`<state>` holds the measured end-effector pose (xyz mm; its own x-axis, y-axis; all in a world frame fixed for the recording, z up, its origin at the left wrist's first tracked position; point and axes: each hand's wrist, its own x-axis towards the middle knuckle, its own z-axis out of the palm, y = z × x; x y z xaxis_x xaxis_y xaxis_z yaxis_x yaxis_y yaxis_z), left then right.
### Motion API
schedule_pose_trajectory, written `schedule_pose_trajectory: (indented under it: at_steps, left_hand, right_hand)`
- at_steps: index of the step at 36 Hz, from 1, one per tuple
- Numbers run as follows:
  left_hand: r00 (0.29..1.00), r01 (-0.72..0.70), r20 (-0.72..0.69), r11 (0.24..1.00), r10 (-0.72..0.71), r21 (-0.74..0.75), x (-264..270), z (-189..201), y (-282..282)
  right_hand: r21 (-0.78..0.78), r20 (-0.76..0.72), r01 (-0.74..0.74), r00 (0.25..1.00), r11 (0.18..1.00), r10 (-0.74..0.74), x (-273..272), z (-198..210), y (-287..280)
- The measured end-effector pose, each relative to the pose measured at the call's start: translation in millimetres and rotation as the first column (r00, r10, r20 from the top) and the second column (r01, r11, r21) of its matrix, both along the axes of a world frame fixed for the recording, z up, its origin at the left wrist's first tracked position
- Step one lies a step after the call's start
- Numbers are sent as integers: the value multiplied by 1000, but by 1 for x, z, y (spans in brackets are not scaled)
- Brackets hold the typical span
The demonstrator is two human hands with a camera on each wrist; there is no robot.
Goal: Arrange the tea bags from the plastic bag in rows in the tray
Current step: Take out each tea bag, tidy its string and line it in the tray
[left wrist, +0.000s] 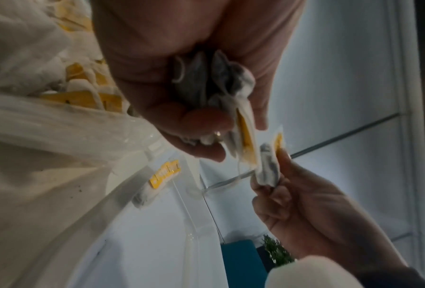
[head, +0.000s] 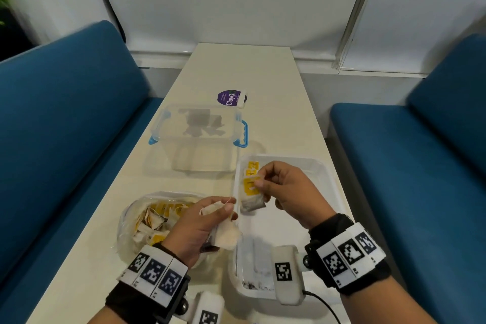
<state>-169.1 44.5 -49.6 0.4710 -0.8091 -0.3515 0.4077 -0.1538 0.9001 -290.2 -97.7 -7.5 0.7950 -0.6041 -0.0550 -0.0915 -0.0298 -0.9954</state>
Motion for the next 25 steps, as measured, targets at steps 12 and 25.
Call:
schedule_pose_trajectory:
  at_steps: [12,25]
  left_hand:
    - [994,72,76,997,-75,41,-8,4,-6]
    - [998,41,52,996,-45,74,-4,-3,-8]
  right_hand:
    - [52,-138,4,990,999,3,8,-7,10]
    - [170,-196,-51,977,984,85,3,-8,9]
